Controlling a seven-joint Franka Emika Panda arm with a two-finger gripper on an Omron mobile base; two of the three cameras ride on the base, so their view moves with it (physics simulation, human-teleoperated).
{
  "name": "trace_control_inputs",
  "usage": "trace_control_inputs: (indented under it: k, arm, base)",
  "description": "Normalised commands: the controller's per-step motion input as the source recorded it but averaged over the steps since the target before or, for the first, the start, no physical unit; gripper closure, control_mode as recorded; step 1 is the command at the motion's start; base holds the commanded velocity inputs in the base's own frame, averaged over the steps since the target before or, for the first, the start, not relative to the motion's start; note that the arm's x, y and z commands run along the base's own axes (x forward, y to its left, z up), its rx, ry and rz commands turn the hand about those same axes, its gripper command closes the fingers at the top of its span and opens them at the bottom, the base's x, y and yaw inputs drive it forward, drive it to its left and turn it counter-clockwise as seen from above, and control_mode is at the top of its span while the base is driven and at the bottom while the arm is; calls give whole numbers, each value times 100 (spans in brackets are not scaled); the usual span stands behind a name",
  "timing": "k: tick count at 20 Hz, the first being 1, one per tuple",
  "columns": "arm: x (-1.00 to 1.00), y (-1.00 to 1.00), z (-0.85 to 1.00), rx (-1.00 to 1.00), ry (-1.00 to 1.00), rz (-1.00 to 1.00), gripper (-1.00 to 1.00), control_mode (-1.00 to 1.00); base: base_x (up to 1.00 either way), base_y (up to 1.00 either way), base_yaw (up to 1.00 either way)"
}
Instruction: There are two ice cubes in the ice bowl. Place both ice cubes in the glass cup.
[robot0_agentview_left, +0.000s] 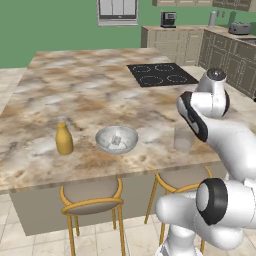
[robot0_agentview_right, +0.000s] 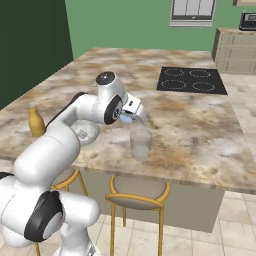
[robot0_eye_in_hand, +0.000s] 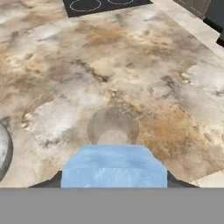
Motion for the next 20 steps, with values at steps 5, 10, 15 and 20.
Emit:
trace_control_inputs:
  k: [5,10,15,20]
  arm:
    - [6,0,-13,-4,4,-1,100,-100]
    - [31,-20,-19,10,9,0,100,-100]
    - [56,-17,0,11,24,-1,100,-100]
    - [17,0,-1,1,6,0,100,-100]
  base:
    - [0,0,0]
    - [0,0,0]
    - [0,0,0]
    - [0,0,0]
